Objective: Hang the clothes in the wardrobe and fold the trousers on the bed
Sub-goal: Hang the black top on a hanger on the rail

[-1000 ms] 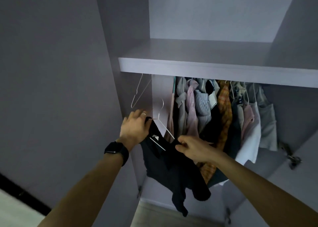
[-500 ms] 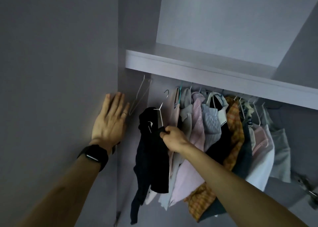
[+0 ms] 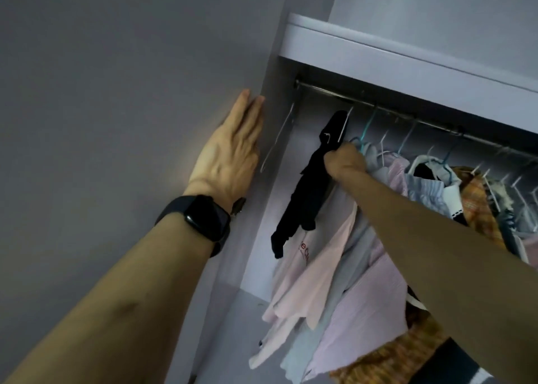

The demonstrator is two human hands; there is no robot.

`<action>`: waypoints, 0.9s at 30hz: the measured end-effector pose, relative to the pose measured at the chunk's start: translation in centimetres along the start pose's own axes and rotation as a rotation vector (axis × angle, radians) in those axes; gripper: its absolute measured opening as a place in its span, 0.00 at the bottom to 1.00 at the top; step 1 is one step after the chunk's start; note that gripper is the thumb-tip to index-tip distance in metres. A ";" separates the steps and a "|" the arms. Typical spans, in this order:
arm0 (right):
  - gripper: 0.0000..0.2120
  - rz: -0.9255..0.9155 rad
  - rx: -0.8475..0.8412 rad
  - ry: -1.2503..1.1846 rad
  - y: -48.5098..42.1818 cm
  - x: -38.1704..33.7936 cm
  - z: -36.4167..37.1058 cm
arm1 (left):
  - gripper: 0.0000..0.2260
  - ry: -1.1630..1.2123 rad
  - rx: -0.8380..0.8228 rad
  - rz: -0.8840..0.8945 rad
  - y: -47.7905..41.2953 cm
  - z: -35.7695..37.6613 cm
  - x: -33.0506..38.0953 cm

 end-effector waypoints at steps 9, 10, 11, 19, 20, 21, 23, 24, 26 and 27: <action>0.11 0.055 -0.163 0.043 -0.9 1.0 2.0 | 0.27 -0.005 0.021 0.003 0.7 1.4 1.0; 0.11 0.055 -0.170 0.043 -0.6 1.4 2.2 | 0.27 0.000 0.012 0.007 0.8 1.6 1.3; 0.12 0.061 -0.201 0.008 -0.5 1.6 2.1 | 0.27 0.000 -0.009 0.008 0.9 1.4 1.3; 0.24 -0.082 -0.358 0.152 4.5 5.4 -0.7 | 0.28 0.281 -0.166 -0.021 0.2 0.6 -0.2; 0.23 -0.085 -0.408 0.130 5.5 6.1 -1.6 | 0.28 0.389 -0.181 -0.047 0.3 0.1 -0.2; 0.22 -0.092 -0.461 0.092 6.8 7.0 -2.8 | 0.27 0.517 -0.187 -0.078 0.6 -0.7 0.0; 0.20 -0.135 -0.546 -0.029 9.5 8.7 -5.4 | 0.26 0.810 -0.169 -0.154 1.6 -2.4 0.8; 0.18 -0.171 -0.547 -0.091 10.9 9.6 -6.9 | 0.26 0.960 -0.158 -0.193 2.1 -3.4 1.3; 0.15 -0.281 -0.491 -0.169 13.4 11.6 -10.2 | 0.28 1.243 -0.182 -0.270 3.3 -6.2 2.6; 0.14 -0.333 -0.448 -0.203 14.6 12.6 -11.8 | 0.28 1.353 -0.182 -0.323 4.0 -7.6 3.2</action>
Point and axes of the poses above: each hand's wrist, its own y-axis away from the middle knuckle, its own z-axis out of the palm, x = y × z, the point moved 1 cm from there along -y, towards the middle knuckle, and after that the axes turned 13 degrees about z, right-handed, at the moved point
